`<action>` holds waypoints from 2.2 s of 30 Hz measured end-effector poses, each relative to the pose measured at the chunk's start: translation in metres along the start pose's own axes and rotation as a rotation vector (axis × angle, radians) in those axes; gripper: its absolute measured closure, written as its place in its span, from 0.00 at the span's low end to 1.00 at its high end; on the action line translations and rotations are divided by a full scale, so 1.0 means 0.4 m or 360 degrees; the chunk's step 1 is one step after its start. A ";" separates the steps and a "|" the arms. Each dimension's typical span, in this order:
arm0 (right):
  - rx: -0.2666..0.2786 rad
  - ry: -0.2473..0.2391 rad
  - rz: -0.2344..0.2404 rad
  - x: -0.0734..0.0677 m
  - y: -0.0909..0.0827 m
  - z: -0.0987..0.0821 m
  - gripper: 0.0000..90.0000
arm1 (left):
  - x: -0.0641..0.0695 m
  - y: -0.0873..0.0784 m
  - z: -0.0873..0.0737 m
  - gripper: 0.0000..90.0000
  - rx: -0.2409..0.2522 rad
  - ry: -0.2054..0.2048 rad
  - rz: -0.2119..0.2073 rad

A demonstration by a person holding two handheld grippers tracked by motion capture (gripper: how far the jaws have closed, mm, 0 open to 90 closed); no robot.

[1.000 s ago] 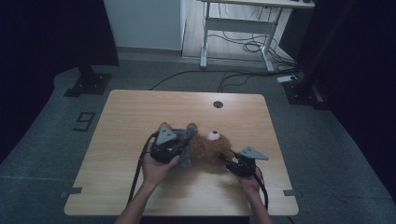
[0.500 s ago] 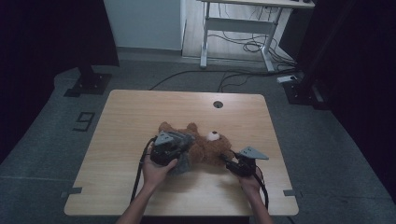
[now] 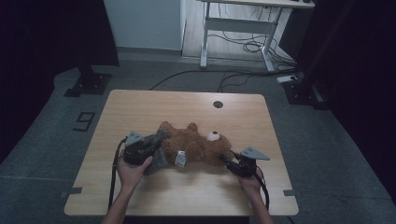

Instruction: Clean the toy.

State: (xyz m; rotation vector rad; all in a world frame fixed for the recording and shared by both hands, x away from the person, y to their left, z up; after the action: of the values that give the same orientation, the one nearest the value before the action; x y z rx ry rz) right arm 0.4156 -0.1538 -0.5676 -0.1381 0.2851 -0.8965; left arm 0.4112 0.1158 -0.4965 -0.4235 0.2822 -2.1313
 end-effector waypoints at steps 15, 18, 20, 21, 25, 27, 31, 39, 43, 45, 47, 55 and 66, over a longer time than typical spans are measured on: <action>0.0000 0.0000 0.0000 0.000 0.000 0.001 0.67 | 0.265 0.173 0.124 0.87 -0.0122 0.0198 -0.0354; -0.0003 -0.0003 -0.0004 -0.001 0.000 0.001 0.67 | 0.297 0.197 0.078 0.87 -0.0200 0.0216 -0.0394; -0.0003 0.0004 -0.0003 -0.002 0.000 0.000 0.67 | 0.315 0.212 0.033 0.87 -0.0281 0.0237 -0.0425; -0.0005 -0.0001 -0.0003 -0.001 0.000 0.000 0.67 | 0.320 0.216 0.017 0.87 -0.0313 0.0247 -0.0432; -0.0005 0.0006 -0.0003 -0.001 0.000 0.000 0.67 | 0.324 0.246 -0.079 0.86 -0.0444 0.0270 -0.0419; -0.0016 -0.0002 -0.0002 -0.002 0.000 -0.002 0.67 | 0.320 0.246 -0.092 0.86 -0.0422 0.0218 -0.0432; -0.0023 -0.0002 0.0002 -0.002 0.000 -0.003 0.67 | 0.313 0.233 -0.123 0.86 -0.0431 0.0249 -0.0426; -0.0031 -0.0003 0.0003 -0.004 -0.001 -0.004 0.67 | 0.306 0.206 -0.182 0.87 -0.0515 0.0277 -0.0433; -0.0028 -0.0004 0.0005 -0.004 -0.001 -0.003 0.67 | 0.302 0.195 -0.191 0.87 -0.0521 0.0303 -0.0421; -0.0029 -0.0003 0.0007 -0.004 -0.001 -0.004 0.67 | 0.297 0.192 -0.202 0.87 -0.0521 0.0290 -0.0423; -0.0031 -0.0003 0.0009 -0.004 -0.001 -0.004 0.67 | 0.292 0.189 -0.212 0.87 -0.0523 0.0260 -0.0434; -0.0026 0.0005 0.0015 -0.003 -0.001 -0.003 0.67 | 0.292 0.159 -0.214 0.86 -0.0494 0.0254 -0.0458; -0.0012 0.0026 0.0038 -0.004 0.000 -0.001 0.67 | 0.411 0.192 0.009 0.86 -0.0190 0.0348 -0.0501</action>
State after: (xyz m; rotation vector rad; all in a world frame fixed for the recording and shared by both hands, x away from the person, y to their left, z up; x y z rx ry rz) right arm 0.4146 -0.1526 -0.5676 -0.1339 0.3049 -0.8736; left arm 0.3844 -0.0635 -0.4888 -0.3185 0.4968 -2.4827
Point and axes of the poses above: each handheld gripper's, and its own axes: y roughly forward along the jaws, z roughly out of its top, x roughly to its right, the point moved 10 cm from there along y, roughly forward along the jaws, and after that the axes turned 7 degrees about x, right-handed, at the moved point
